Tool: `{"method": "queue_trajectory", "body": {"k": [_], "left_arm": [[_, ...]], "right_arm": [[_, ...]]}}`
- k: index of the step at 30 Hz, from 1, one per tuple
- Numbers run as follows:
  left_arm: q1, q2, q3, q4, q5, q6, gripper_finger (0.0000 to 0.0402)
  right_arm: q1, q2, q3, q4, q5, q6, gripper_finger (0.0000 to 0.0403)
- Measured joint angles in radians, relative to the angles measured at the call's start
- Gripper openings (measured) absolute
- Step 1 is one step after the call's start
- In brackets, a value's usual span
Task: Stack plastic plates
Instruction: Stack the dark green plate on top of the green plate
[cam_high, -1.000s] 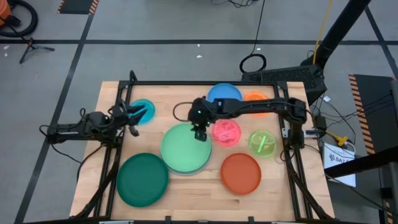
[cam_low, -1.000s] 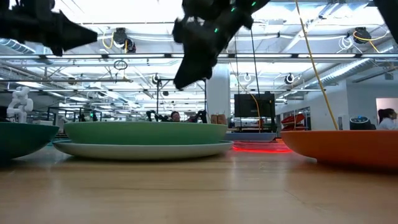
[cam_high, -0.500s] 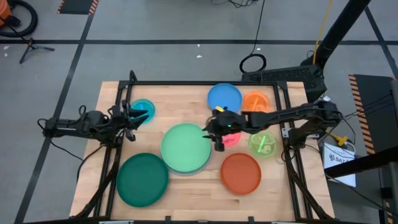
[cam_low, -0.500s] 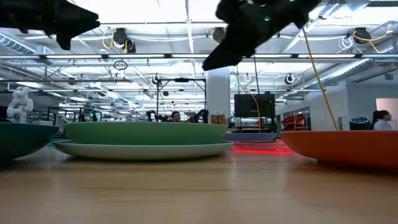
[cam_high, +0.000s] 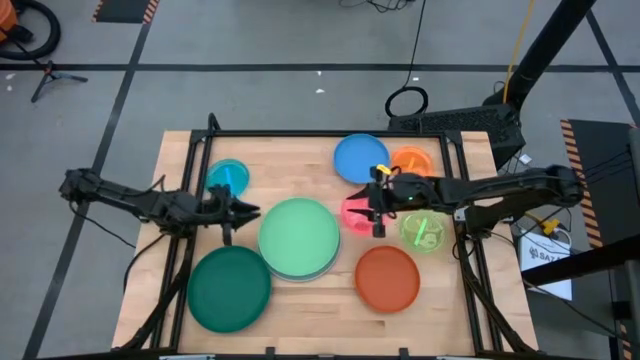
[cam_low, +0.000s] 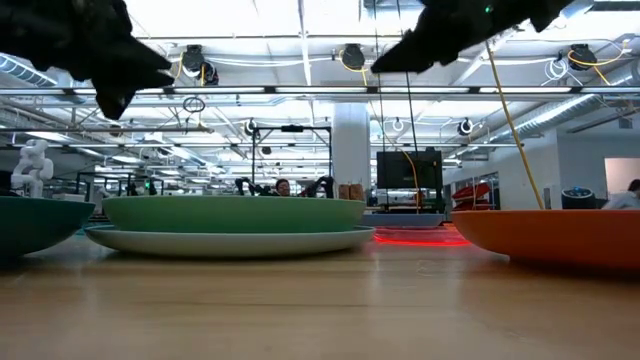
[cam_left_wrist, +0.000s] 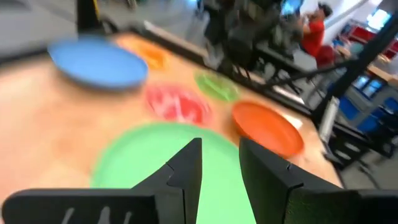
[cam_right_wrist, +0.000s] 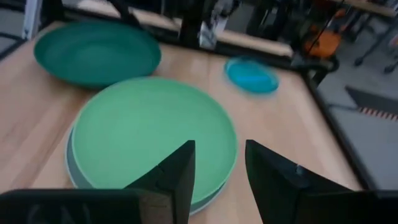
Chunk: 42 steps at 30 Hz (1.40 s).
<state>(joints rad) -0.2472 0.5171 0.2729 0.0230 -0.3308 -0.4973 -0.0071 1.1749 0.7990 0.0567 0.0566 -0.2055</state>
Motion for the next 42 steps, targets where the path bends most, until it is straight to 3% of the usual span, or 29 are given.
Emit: {"method": "queue_trajectory", "body": {"k": [5, 13, 16, 19, 27, 42], "left_arm": [[-0.013, 0.099, 0.092, -0.109, 0.021, -0.126, 0.0113], [-0.032, 0.287, 0.444, -0.848, 0.080, -0.133, 0.0113], [-0.046, 0.351, 0.495, -1.072, 0.095, -0.138, 0.0113], [-0.054, 0.398, 0.504, -1.173, 0.143, -0.134, 0.0113], [-0.119, 0.515, 0.501, -1.176, 0.212, -0.018, 0.0113], [-0.176, 0.611, 0.500, -1.129, 0.233, -0.053, 0.0114]], "right_arm": [[0.000, -0.061, 0.000, 0.000, -0.001, -0.027, 0.0132], [0.000, -0.071, 0.000, -0.003, -0.004, -0.053, 0.0132], [0.000, -0.071, 0.000, -0.009, -0.005, -0.045, 0.0132], [0.000, -0.071, 0.000, -0.016, -0.005, -0.044, 0.0132], [0.000, -0.067, 0.000, -0.026, -0.005, -0.030, 0.0132], [0.000, -0.067, 0.001, -0.032, -0.005, -0.023, 0.0132]]}}
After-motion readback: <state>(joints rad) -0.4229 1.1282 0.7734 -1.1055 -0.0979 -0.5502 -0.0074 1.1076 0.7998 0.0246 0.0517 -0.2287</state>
